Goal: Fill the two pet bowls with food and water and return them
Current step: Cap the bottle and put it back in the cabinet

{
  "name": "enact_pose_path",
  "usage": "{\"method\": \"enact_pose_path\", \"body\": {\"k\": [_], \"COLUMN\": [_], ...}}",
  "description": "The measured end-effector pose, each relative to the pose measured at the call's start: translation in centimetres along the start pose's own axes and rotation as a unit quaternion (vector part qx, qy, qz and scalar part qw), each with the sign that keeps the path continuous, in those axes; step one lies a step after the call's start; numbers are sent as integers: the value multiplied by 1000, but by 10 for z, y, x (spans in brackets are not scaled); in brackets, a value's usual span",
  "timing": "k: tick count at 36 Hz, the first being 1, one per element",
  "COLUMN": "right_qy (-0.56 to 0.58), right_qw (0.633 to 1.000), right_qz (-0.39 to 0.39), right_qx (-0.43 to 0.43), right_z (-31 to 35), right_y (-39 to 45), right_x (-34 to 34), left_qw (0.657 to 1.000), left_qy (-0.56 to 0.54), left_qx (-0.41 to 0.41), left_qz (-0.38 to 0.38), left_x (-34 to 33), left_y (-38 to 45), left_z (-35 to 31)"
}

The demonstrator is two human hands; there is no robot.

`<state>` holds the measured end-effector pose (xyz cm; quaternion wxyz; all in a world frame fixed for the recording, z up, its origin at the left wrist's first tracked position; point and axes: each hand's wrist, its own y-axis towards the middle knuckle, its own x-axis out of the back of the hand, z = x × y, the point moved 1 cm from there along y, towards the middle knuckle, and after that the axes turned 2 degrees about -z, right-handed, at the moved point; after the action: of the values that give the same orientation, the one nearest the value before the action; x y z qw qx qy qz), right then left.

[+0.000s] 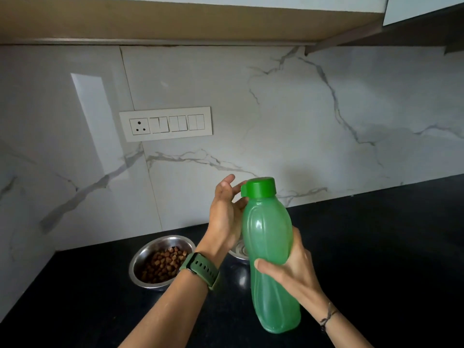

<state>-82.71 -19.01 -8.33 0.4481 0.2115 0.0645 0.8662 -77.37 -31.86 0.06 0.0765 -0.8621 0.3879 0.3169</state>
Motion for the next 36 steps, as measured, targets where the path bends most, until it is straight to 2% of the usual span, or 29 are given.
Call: {"method": "enact_pose_path", "body": {"k": [2, 4, 5, 7, 13, 15, 17, 19, 22, 25, 27, 29, 31, 34, 36], "right_qy": [5, 10, 11, 13, 22, 14, 14, 19, 27, 19, 10, 9, 11, 15, 16], "right_qw": [1000, 1000, 1000, 1000, 999, 1000, 1000, 1000, 999, 1000, 1000, 1000, 1000, 1000, 1000], "right_qz": [6, 5, 3, -4, -24, -17, -13, -15, -21, -17, -11, -10, -12, -14, -17], "right_qx": [2, 4, 4, 4, 8, 12, 13, 13, 8, 14, 16, 18, 17, 16, 16], "right_z": [1, 1, 2, 2, 5, 6, 6, 6, 5, 4, 3, 2, 2, 2, 3], "right_y": [1, 1, 1, 0, 0, 2, 3, 3, 3, 4, 5, 6, 7, 7, 7], "right_x": [-4, -7, -8, -10, -11, -12, -13, -14, -15, -15, -16, -16, -16, -15, -15], "left_qw": [994, 964, 955, 957, 983, 978, 952, 937, 960, 984, 980, 961, 952, 958, 973], "left_qy": [101, 247, 276, 268, 143, 168, 262, 304, 230, 135, 158, 227, 251, 236, 176], "left_qx": [-19, -67, -83, -96, -110, -126, -150, -159, -159, -115, -123, -150, -166, -162, -150], "left_qz": [42, 73, 72, 56, -26, 11, 57, 66, 28, -9, 22, 50, 52, 26, -10], "left_x": [-5, -8, -8, -8, -8, -9, -9, -8, -8, -6, -5, -4, -2, -3, -5], "left_y": [-5, -9, -9, -7, -4, -7, -9, -9, -3, -2, -6, -8, -6, -2, -1], "left_z": [-4, -5, -3, -2, -9, -8, -5, -3, -5, -8, -7, -2, 1, -1, -3]}}
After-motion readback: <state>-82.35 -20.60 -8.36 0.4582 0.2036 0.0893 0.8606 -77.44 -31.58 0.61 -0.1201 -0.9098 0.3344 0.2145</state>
